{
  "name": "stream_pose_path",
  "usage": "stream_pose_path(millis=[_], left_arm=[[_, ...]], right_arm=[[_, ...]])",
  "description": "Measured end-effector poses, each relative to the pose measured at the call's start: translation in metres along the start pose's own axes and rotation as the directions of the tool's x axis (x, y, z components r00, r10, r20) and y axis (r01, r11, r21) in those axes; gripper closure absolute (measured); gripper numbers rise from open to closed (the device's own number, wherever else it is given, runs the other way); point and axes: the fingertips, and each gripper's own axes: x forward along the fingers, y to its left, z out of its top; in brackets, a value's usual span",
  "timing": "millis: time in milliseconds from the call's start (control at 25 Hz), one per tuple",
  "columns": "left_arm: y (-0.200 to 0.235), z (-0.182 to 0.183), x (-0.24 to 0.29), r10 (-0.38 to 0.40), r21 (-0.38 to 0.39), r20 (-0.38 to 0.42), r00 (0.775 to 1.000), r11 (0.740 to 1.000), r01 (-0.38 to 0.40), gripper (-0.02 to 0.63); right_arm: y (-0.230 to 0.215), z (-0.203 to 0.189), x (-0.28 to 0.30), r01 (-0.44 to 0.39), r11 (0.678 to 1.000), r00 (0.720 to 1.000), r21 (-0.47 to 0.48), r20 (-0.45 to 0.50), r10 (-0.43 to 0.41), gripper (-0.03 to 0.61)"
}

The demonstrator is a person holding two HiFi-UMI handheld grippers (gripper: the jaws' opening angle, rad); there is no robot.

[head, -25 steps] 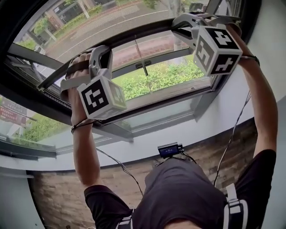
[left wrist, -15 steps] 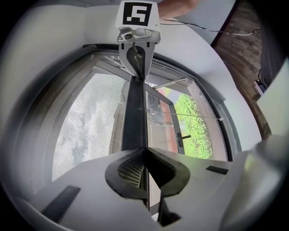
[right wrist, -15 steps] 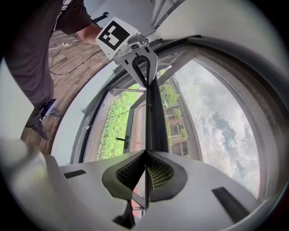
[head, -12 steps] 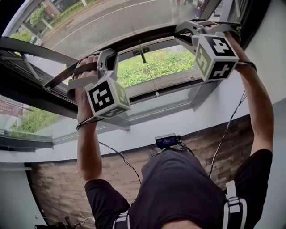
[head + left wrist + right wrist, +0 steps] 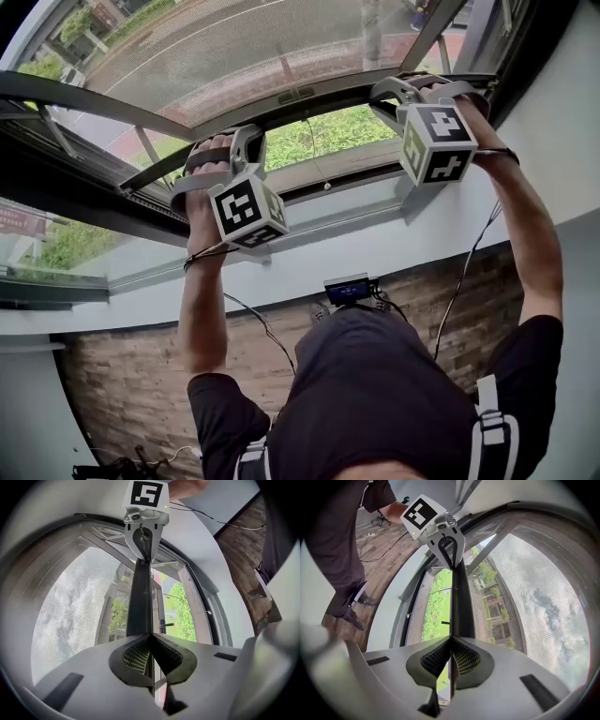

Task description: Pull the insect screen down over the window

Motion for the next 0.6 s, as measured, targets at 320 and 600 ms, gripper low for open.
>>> stream_pose_path(millis=[320,600], left_arm=[[-0.066,-0.009,0.03,-0.126,-0.031,-0.005,0.992,0.992,0.125,0.594],[-0.107,-0.012,0.052,-0.166,-0.048,-0.029,0.986,0.985,0.165,0.594]], right_arm=[[0.052,-0.01,0.04,-0.092,0.995,0.996,0.027,-0.012,0.093,0.557],[0.087,-0.02,0.068,-0.109,0.993,0.994,0.051,-0.023,0.11,0.557]])
